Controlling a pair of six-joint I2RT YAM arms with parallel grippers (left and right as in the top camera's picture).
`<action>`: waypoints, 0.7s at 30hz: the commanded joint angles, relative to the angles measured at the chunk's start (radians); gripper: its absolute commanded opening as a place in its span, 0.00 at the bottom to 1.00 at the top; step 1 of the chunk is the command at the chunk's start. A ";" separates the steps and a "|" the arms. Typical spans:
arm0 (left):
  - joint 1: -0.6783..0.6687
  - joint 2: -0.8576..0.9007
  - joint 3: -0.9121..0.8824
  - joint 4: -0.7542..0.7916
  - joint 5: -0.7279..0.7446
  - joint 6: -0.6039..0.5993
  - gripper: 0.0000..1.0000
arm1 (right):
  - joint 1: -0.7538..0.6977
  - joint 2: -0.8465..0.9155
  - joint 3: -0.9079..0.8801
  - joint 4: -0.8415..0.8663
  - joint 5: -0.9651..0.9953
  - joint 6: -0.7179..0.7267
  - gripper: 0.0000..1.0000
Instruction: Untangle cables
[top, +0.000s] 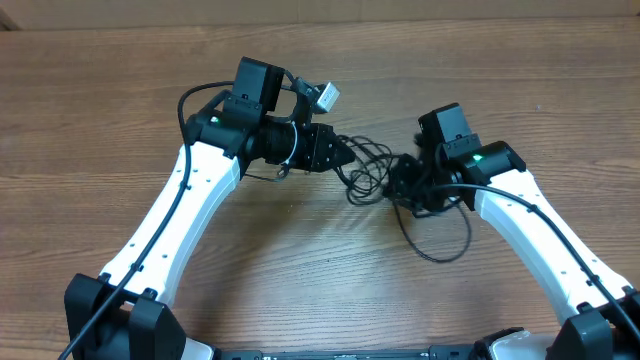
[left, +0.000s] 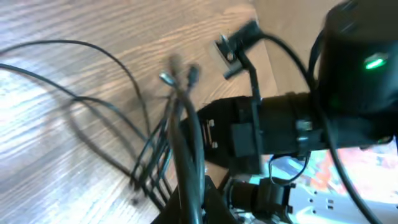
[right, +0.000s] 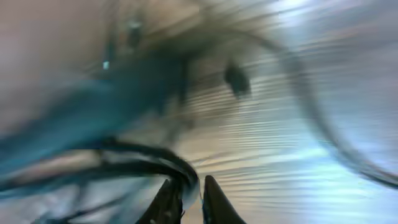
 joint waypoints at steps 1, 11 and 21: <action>0.013 -0.017 0.026 -0.002 -0.032 0.024 0.04 | -0.014 0.002 -0.013 -0.042 0.396 -0.003 0.14; 0.013 -0.017 0.026 -0.041 -0.076 0.045 0.04 | -0.014 0.002 -0.013 -0.019 0.402 -0.004 0.21; 0.013 -0.017 0.026 0.141 0.066 -0.061 0.04 | -0.013 0.002 -0.013 0.125 -0.251 -0.285 0.21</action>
